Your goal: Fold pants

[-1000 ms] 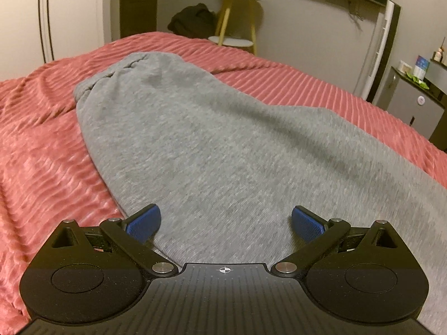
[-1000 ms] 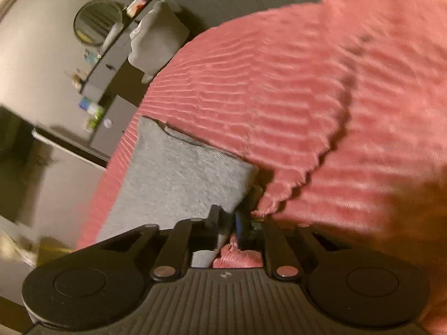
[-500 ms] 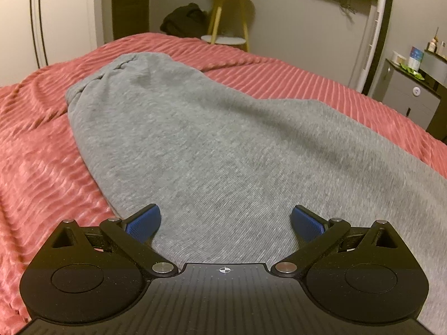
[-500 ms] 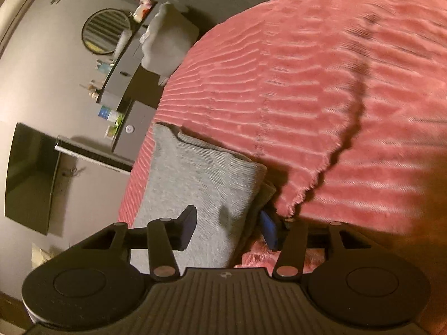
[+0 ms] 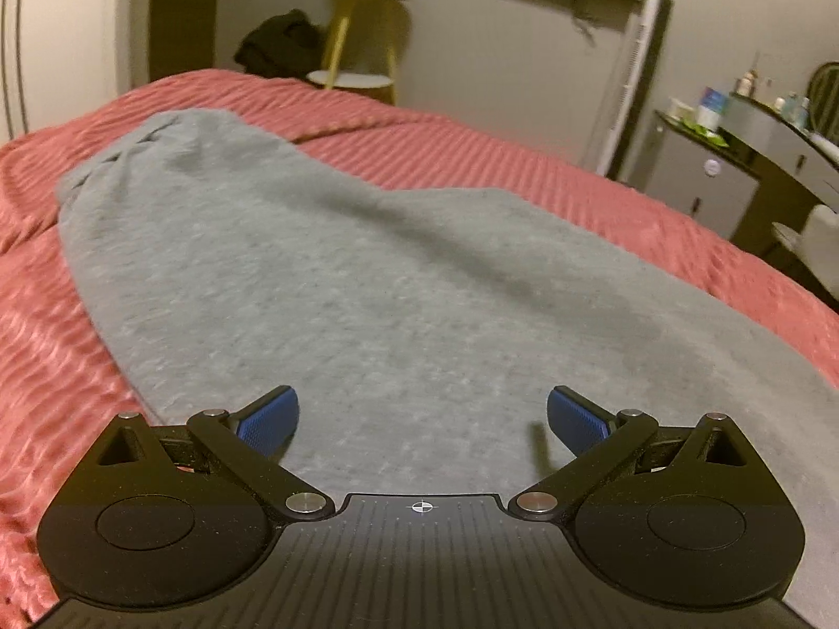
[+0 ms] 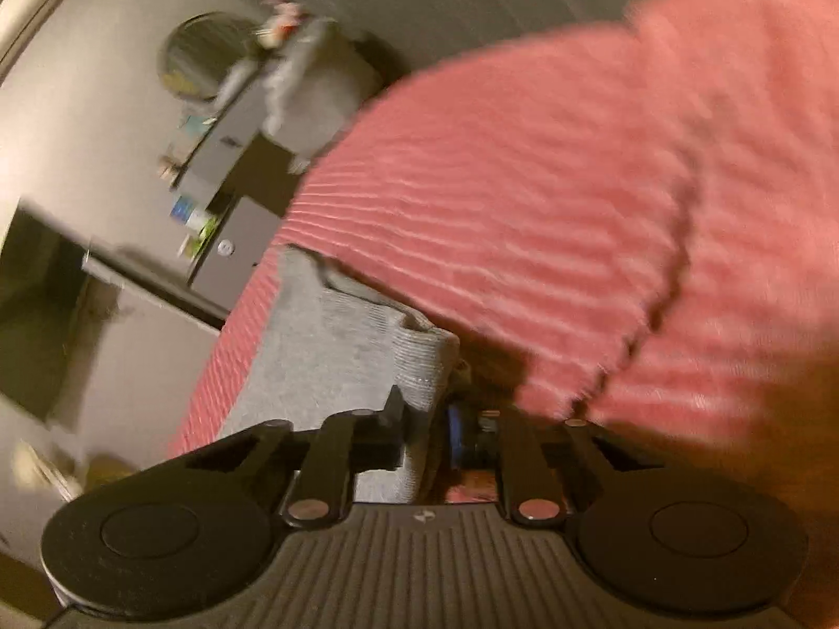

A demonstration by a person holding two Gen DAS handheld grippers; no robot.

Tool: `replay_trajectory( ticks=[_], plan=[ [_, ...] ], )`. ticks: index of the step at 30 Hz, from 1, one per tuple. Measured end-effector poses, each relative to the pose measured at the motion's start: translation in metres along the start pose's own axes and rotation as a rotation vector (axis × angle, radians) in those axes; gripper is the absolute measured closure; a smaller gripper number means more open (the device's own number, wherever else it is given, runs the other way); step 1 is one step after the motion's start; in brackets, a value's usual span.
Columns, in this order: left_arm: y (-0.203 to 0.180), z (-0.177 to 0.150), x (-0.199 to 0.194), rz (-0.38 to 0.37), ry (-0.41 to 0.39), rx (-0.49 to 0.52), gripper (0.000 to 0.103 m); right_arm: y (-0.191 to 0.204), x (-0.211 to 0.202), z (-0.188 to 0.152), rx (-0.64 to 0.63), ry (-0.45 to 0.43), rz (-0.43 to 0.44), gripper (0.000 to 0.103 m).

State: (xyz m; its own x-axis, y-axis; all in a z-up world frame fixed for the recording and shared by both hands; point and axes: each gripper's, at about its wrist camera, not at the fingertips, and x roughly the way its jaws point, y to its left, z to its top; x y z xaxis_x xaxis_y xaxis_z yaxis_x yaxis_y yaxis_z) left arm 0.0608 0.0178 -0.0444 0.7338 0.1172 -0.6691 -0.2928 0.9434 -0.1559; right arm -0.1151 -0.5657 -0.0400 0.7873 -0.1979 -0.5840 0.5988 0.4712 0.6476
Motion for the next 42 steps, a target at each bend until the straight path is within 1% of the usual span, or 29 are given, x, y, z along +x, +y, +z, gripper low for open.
replay_trajectory(
  ticks=[2,4,7,8,9,10,12,14,17,19,21,24,26,27,28,29,30,31,32,33,34,35,36,37,38,39,40,41,42],
  plan=[
    [0.0,0.0,0.0,-0.017,0.004,0.0,0.0,0.017,-0.009,-0.001,-0.089,-0.024,-0.024,0.092],
    [0.001,0.0,0.001,-0.029,0.008,-0.012,0.0,0.03,-0.018,-0.001,-0.143,-0.047,0.003,0.092],
    [0.002,0.0,-0.002,-0.054,0.003,-0.025,0.0,0.053,-0.03,-0.002,-0.251,-0.092,0.005,0.092],
    [0.001,0.0,-0.004,-0.076,0.004,-0.024,0.0,0.061,-0.034,-0.003,-0.291,-0.109,0.003,0.092],
    [-0.002,0.0,-0.005,-0.093,0.005,-0.018,0.0,0.07,-0.037,-0.006,-0.325,-0.125,0.023,0.092],
    [-0.004,0.0,-0.007,-0.115,0.007,0.001,0.0,0.079,-0.039,-0.008,-0.353,-0.126,0.035,0.093],
    [-0.011,0.0,-0.01,-0.131,0.0,0.041,0.0,0.104,-0.04,-0.016,-0.443,-0.119,0.038,0.094],
    [-0.015,0.001,-0.016,-0.153,-0.02,0.063,0.0,0.136,-0.043,-0.034,-0.561,-0.099,0.095,0.094],
    [-0.013,0.004,-0.026,-0.195,-0.043,0.045,0.0,0.192,-0.047,-0.081,-0.778,-0.024,0.213,0.094],
    [-0.011,0.006,-0.029,-0.219,-0.034,0.039,0.0,0.222,-0.046,-0.123,-0.924,0.068,0.324,0.094],
    [-0.008,0.009,-0.033,-0.232,-0.03,0.044,0.0,0.243,-0.038,-0.165,-1.049,0.187,0.415,0.094],
    [-0.004,0.011,-0.04,-0.255,-0.03,0.075,0.0,0.256,-0.019,-0.218,-1.159,0.344,0.436,0.094],
    [-0.003,0.013,-0.042,-0.287,-0.007,0.115,0.0,0.252,-0.007,-0.237,-1.17,0.433,0.424,0.093],
    [-0.006,0.013,-0.041,-0.31,0.007,0.141,0.0,0.25,-0.002,-0.237,-1.177,0.448,0.398,0.091],
    [-0.009,0.012,-0.041,-0.33,0.024,0.164,0.0,0.249,0.0,-0.234,-1.165,0.466,0.39,0.087],
    [-0.013,0.012,-0.041,-0.36,0.042,0.183,0.0,0.246,-0.001,-0.226,-1.118,0.484,0.396,0.078],
    [-0.017,0.012,-0.039,-0.39,0.056,0.194,0.0,0.244,-0.001,-0.215,-1.042,0.509,0.419,0.069],
    [-0.025,0.012,-0.039,-0.433,0.073,0.205,0.0,0.238,-0.003,-0.201,-0.937,0.525,0.447,0.052],
    [-0.031,0.012,-0.037,-0.462,0.091,0.21,0.0,0.232,-0.006,-0.192,-0.837,0.512,0.469,0.032],
    [-0.039,0.013,-0.032,-0.493,0.118,0.216,0.0,0.216,-0.008,-0.175,-0.695,0.482,0.487,0.025],
    [-0.048,0.013,-0.027,-0.529,0.153,0.217,0.0,0.202,-0.007,-0.167,-0.567,0.468,0.487,0.015],
    [-0.057,0.014,-0.019,-0.559,0.191,0.207,0.0,0.183,-0.003,-0.154,-0.432,0.466,0.469,0.015],
    [-0.065,0.014,-0.012,-0.576,0.227,0.199,0.0,0.161,0.003,-0.143,-0.28,0.462,0.432,0.015],
    [-0.073,0.014,-0.005,-0.596,0.261,0.189,0.0,0.137,0.006,-0.134,-0.125,0.446,0.396,0.018],
    [-0.083,0.015,0.002,-0.616,0.286,0.187,0.0,0.119,0.006,-0.128,0.003,0.425,0.383,0.022],
    [-0.09,0.014,0.008,-0.623,0.303,0.194,0.0,0.102,0.004,-0.123,0.108,0.399,0.401,0.022],
    [-0.099,0.014,0.016,-0.617,0.325,0.209,0.004,0.096,0.001,-0.119,0.143,0.375,0.419,0.022],
    [-0.103,0.013,0.023,-0.614,0.346,0.213,0.016,0.094,-0.003,-0.117,0.131,0.353,0.415,0.022],
    [-0.108,0.012,0.032,-0.621,0.383,0.21,0.024,0.099,-0.006,-0.116,0.088,0.343,0.396,0.022]
  ],
)
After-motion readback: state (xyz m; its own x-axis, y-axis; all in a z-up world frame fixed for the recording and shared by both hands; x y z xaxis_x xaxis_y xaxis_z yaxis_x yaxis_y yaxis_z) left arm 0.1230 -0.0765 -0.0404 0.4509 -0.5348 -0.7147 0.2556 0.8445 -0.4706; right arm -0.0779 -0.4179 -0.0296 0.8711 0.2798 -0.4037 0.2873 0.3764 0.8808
